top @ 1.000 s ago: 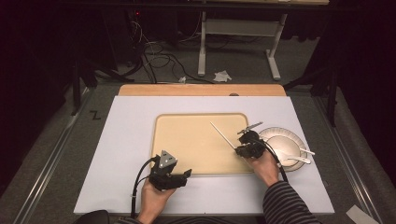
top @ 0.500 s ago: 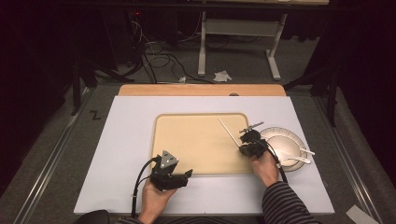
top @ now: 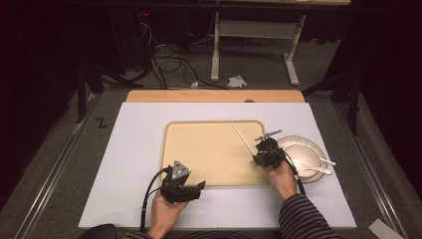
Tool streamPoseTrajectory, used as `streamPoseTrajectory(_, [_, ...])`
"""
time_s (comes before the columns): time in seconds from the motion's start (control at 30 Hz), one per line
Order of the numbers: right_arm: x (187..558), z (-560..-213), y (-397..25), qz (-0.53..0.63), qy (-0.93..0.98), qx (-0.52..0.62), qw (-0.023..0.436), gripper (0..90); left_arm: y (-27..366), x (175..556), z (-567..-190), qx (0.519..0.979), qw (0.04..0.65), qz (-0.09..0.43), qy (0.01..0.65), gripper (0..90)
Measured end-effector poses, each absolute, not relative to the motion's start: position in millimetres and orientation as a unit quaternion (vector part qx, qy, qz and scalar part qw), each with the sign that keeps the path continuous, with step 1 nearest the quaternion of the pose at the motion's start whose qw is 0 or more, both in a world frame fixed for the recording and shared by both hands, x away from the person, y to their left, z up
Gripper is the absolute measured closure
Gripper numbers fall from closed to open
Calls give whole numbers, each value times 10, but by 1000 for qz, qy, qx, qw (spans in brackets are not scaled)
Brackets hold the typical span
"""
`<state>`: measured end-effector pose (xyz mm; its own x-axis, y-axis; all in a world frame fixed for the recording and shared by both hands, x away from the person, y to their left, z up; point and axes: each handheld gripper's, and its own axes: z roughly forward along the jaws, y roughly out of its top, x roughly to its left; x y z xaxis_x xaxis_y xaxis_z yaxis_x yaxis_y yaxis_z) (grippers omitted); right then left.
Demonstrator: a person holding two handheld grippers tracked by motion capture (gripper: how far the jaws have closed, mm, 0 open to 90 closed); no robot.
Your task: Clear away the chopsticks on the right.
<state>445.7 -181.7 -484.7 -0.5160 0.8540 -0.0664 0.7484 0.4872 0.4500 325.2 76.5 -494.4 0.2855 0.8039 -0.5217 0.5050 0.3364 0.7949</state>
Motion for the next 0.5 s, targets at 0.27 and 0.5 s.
streamPoseTrajectory(0.27, [4469,-4852,-1812,189,845,479,146,699,760,3256,-4949,562,572,130,583,335])
streamPoseTrajectory(0.5, [4433,-4794,-1811,209,845,470,146,675,759,3256,-4956,567,569,129,582,335])
